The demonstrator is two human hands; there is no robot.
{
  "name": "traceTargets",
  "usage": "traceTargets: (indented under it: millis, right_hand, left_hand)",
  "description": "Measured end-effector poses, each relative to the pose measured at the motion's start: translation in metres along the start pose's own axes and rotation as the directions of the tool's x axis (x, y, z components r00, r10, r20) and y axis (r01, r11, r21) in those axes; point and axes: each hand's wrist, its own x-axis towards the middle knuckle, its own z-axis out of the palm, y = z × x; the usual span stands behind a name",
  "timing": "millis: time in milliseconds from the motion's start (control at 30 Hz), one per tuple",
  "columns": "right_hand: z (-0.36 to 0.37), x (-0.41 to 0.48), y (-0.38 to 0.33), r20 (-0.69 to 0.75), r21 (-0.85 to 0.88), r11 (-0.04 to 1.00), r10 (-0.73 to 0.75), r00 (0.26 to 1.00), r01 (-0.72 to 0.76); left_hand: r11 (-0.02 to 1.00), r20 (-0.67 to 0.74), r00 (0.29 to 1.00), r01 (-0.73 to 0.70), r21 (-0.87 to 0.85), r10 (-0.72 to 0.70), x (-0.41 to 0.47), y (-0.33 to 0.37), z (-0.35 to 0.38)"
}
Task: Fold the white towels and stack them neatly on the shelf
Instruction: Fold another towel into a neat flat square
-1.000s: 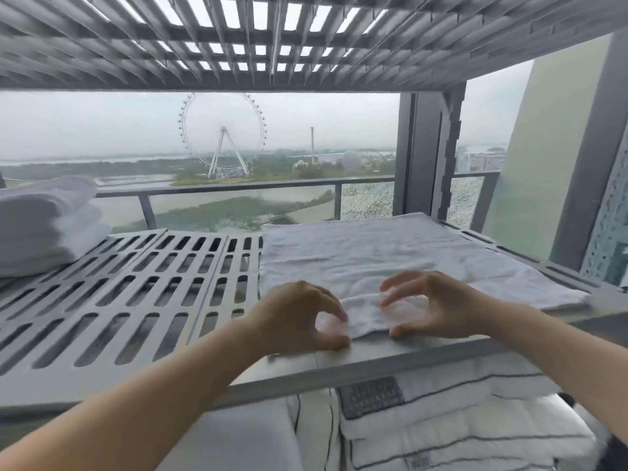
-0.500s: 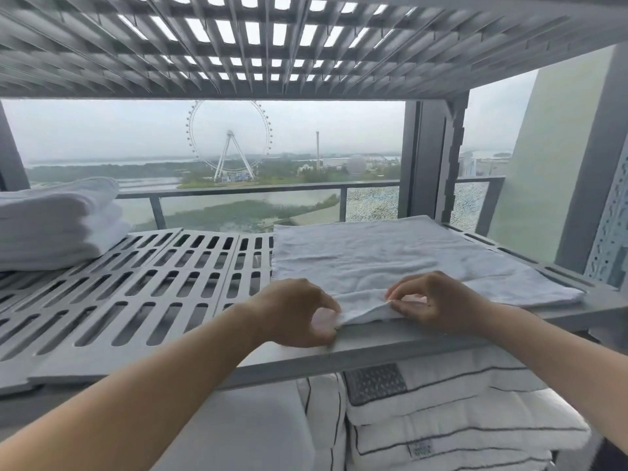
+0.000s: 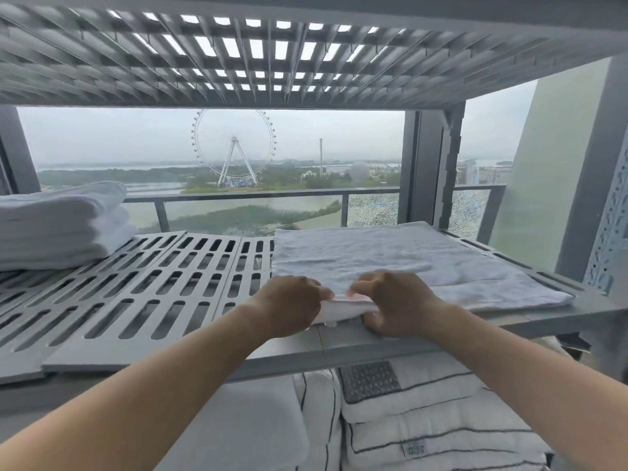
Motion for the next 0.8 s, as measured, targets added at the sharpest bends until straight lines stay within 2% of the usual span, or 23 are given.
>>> traceTargets:
  millis: [133,233,333,467,533,600,800]
  right_hand:
    - [0.006,-0.003,-0.017,-0.158,-0.019,0.998,-0.056,0.986,0.054]
    - [0.009,-0.012,-0.02,-0.301,0.014,0.982,-0.174,0.938,0.187]
    - [0.008,-0.012,-0.019,-0.299,0.015,0.975,-0.206,0.932,0.221]
    - [0.006,-0.007,-0.024,-0.241,0.003,0.987,-0.153,0.958,0.158]
    - [0.009,0.001,-0.03,-0.223,0.045,0.993,-0.1,0.97,0.113]
    - [0.016,0.009,-0.038,-0.206,0.103,0.993,-0.038,0.978,0.06]
    - [0.024,0.016,-0.052,-0.404,0.359,0.933,0.179,0.897,-0.024]
  left_hand:
    - [0.996,-0.11,0.993,0.043,-0.081,-0.052,-0.008,-0.006,-0.003]
    - [0.974,-0.227,0.973,-0.024,-0.225,-0.029,-0.021,-0.019,-0.006]
    - [0.917,-0.317,0.947,-0.074,-0.392,-0.059,-0.041,-0.026,0.003]
    - [0.832,-0.363,0.907,-0.025,-0.554,-0.214,-0.059,-0.024,0.029]
    - [0.763,-0.386,0.866,-0.007,-0.646,-0.318,-0.06,-0.023,0.035]
    - [0.753,-0.398,0.848,0.002,-0.657,-0.35,-0.059,-0.024,0.036]
    - [0.739,-0.377,0.835,0.051,-0.672,-0.4,-0.061,-0.023,0.041]
